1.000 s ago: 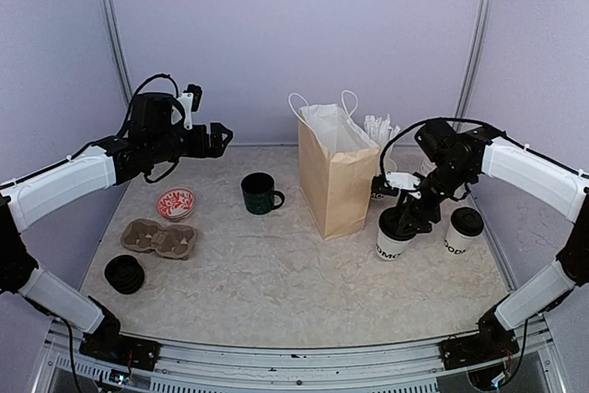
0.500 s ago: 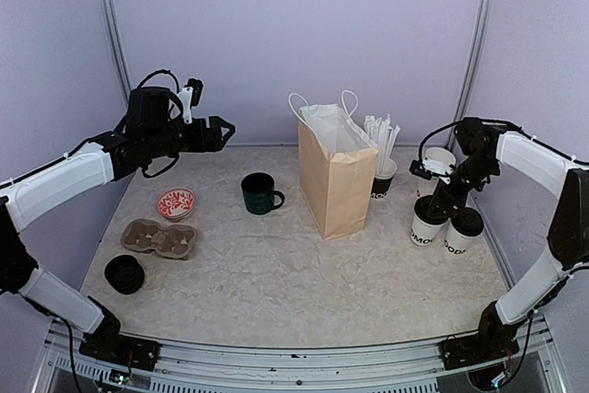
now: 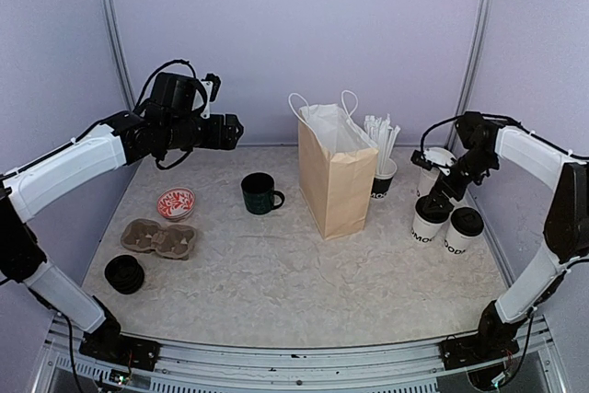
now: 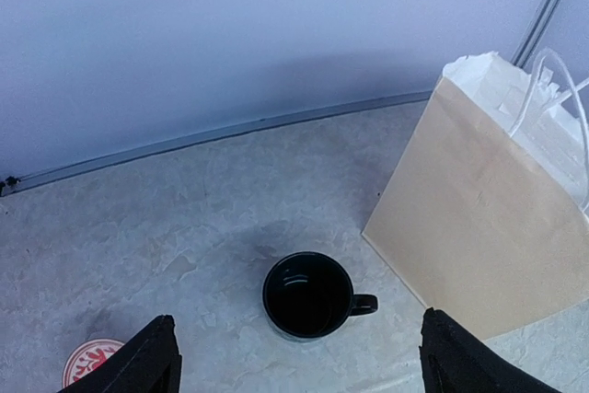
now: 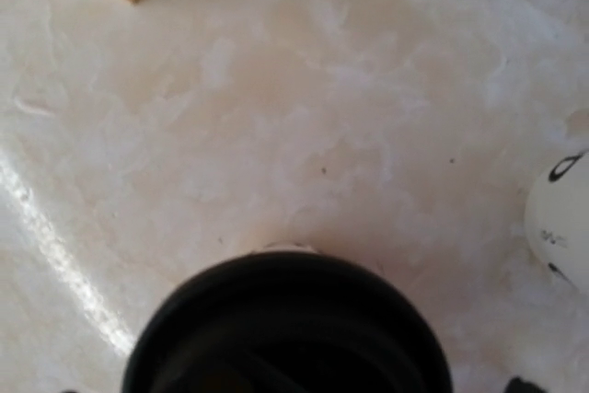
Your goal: Pack the takeout coffee
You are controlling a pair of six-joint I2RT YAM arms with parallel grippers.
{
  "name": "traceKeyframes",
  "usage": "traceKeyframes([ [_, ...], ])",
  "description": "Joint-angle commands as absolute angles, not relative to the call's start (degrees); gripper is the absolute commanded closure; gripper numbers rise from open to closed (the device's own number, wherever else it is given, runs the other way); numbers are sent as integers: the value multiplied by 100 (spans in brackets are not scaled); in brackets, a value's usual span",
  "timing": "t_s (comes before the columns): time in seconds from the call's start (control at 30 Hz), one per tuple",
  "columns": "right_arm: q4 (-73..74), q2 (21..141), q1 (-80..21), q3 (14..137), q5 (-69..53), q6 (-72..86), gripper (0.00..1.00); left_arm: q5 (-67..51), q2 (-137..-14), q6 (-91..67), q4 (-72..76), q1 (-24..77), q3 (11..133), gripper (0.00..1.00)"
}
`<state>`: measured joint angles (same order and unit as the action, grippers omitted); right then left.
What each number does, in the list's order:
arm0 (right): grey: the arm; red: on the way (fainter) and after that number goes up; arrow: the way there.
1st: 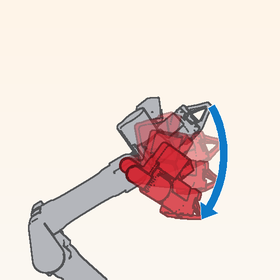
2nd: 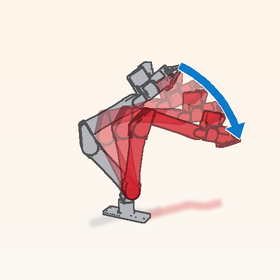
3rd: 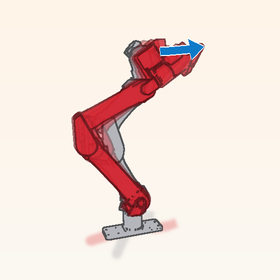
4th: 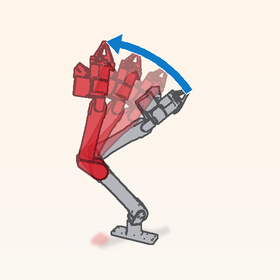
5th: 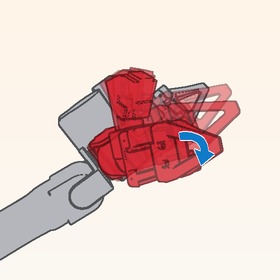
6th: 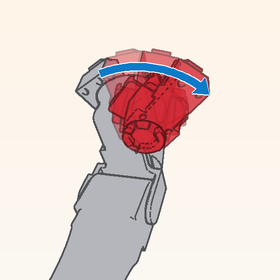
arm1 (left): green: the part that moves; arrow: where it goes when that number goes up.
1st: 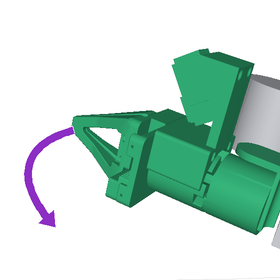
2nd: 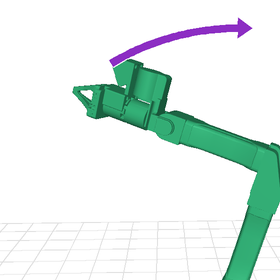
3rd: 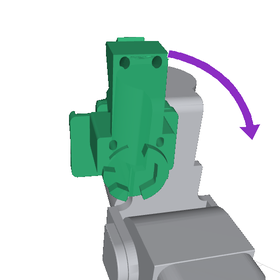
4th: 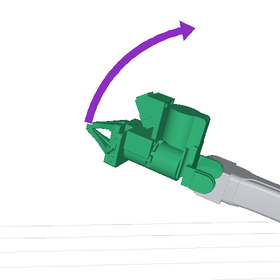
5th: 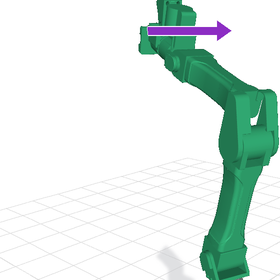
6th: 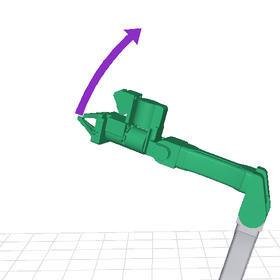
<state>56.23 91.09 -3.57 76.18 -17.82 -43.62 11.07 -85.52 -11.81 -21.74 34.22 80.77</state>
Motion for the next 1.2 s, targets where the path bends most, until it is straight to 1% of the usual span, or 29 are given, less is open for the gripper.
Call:
traceKeyframes([
  [0.0, 5904, 8877, -290, 8094, -2207, -4090, 1, 1798, -8705, -1208, -3138, 3490, 8220, 13],
  [0.13, 6086, 8666, -465, 8817, -2790, -3873, 1, 1809, -8524, -1461, -3387, 3361, 7869, 14],
  [0.23, 5983, 8667, -890, 9433, -2861, -3624, 1, 1716, -8375, -1454, -3358, 3291, 7589, 14],
  [0.37, 5445, 8988, -1447, 10185, -2886, -2847, 1, 1630, -8397, -1576, -3379, 3331, 7496, 15],
  [0.43, 5197, 9264, -1713, 10558, -2764, -2514, 1, 1629, -8415, -1658, -3342, 3424, 7474, 15],
  [0.5, 5055, 9579, -1963, 10932, -2354, -2214, 1, 1658, -8428, -1758, -3289, 3533, 7427, 15],
  [0.63, 4991, 10205, -2300, 11563, -2129, -1901, 1, 1687, -8445, -1995, -3258, 3674, 7357, 15],
  [0.83, 5139, 10824, -2513, 12029, -1743, -1577, 1, 1860, -8365, -2138, -3482, 3702, 7266, 15],
  [0.87, 5145, 10886, -2514, 12080, -1732, -1521, 4, 1909, -8331, -2157, -3529, 3694, 7252, 15],
  [1.03, 5082, 11069, -2524, 12180, -1576, -1322, 21, 1952, -8222, -2131, -3679, 3624, 7147, 15],
  [1.1, 5081, 11136, -2517, 12207, -1538, -1297, 25, 1960, -8193, -2136, -3715, 3613, 7103, 15],
  [1.13, 5082, 11148, -2522, 12214, -1560, -1280, 30, 1960, -8177, -2143, -3720, 3612, 7090, 15],
  [1.17, 5096, 11167, -2521, 12217, -1613, -1283, 38, 1960, -8155, -2149, -3718, 3612, 7078, 15],
])
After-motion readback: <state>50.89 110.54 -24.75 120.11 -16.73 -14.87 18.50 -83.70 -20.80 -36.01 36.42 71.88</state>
